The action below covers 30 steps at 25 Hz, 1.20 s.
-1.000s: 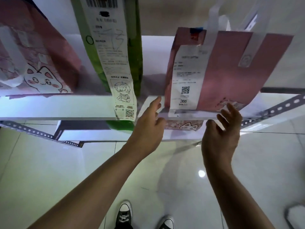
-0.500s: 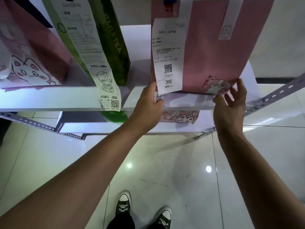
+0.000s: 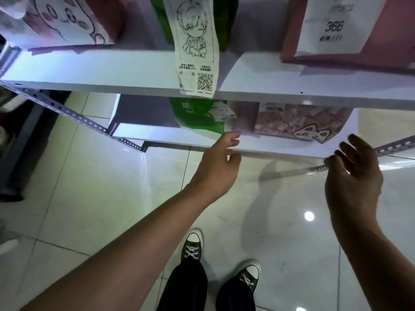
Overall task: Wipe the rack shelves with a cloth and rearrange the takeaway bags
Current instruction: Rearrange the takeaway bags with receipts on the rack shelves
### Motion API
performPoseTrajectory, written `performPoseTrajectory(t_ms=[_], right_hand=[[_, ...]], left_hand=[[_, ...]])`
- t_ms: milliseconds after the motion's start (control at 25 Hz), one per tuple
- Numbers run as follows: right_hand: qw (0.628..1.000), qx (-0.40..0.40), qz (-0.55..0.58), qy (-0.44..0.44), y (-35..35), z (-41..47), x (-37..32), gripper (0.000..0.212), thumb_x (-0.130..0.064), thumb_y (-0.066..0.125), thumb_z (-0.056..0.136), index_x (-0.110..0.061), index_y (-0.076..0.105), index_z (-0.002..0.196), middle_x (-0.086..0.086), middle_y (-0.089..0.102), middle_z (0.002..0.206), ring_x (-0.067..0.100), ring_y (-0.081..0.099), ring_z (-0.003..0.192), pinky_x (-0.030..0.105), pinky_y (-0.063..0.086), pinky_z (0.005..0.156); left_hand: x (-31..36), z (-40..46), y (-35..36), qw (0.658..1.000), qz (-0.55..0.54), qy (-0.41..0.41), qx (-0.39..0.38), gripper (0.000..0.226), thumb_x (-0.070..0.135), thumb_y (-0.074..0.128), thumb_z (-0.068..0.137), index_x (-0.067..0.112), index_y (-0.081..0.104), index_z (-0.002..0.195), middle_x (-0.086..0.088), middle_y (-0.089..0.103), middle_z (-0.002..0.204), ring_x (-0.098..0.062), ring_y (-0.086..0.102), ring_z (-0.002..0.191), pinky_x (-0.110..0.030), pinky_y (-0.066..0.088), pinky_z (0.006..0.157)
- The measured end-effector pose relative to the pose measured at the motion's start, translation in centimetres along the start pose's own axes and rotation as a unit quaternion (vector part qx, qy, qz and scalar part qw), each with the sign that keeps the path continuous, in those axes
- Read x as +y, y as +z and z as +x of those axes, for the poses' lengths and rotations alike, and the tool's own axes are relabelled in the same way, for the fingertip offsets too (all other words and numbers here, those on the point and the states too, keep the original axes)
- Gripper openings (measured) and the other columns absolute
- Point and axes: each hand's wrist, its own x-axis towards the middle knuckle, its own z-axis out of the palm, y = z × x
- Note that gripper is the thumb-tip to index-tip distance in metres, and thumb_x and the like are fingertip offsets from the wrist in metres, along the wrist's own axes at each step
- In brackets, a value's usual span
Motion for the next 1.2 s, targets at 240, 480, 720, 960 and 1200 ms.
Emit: performPoseTrajectory(t_ms=[240, 480, 720, 960, 1200], right_hand=[[0.982, -0.174, -0.069, 0.007, 12.3, 0.5, 5.1, 0.058, -0.014, 0.063, 0.095, -0.030, 0.042, 0.146, -0.004, 0.054, 0.143, 0.012, 0.054, 0.124, 0.033, 0.046, 0.104], [0.963, -0.253, -0.099, 0.010, 24.8, 4.3, 7.6, 0.068, -0.017, 0.067, 0.092, -0.025, 0.035, 0.150, 0.000, 0.052, 0.135, 0.018, 0.052, 0.122, 0.028, 0.047, 0.101], [0.975, -0.196, -0.102, -0.025, 28.7, 3.6, 8.8, 0.053, -0.015, 0.059, 0.094, -0.017, 0.042, 0.143, 0.004, 0.057, 0.138, 0.024, 0.056, 0.116, 0.030, 0.046, 0.090], [0.973, -0.221, -0.065, -0.006, 32.1, 3.7, 6.8, 0.047, -0.004, 0.057, 0.095, -0.011, 0.046, 0.140, 0.004, 0.062, 0.128, 0.024, 0.059, 0.112, 0.017, 0.040, 0.082], [0.964, -0.259, -0.017, 0.049, 34.7, 4.2, 4.8, 0.059, 0.005, 0.054, 0.095, -0.014, 0.040, 0.149, 0.010, 0.058, 0.138, 0.021, 0.058, 0.121, 0.010, 0.048, 0.083]], left_hand=[[-10.5, 5.7, -4.8, 0.995, -0.006, -0.074, 0.068, 0.046, 0.002, 0.047, 0.099, 0.019, 0.048, 0.142, -0.004, 0.060, 0.135, -0.017, 0.057, 0.097, -0.026, 0.045, 0.079], [-15.8, 15.2, -9.8, 0.982, -0.031, -0.130, 0.134, 0.056, 0.008, 0.049, 0.100, 0.018, 0.031, 0.153, -0.004, 0.048, 0.149, -0.023, 0.057, 0.114, -0.044, 0.051, 0.100], [-14.3, 21.7, -13.5, 0.985, -0.074, -0.078, 0.134, 0.065, -0.005, 0.050, 0.095, 0.023, 0.034, 0.152, -0.009, 0.053, 0.146, -0.029, 0.058, 0.123, -0.048, 0.053, 0.100], [-15.0, 21.8, -14.9, 0.983, -0.086, -0.062, 0.150, 0.051, -0.009, 0.054, 0.091, 0.012, 0.049, 0.138, -0.010, 0.063, 0.132, -0.032, 0.063, 0.115, -0.051, 0.055, 0.094], [-16.5, 21.4, -17.3, 0.973, -0.138, -0.084, 0.166, 0.054, -0.014, 0.049, 0.090, 0.014, 0.050, 0.136, -0.005, 0.063, 0.129, -0.030, 0.062, 0.119, -0.047, 0.056, 0.095]])
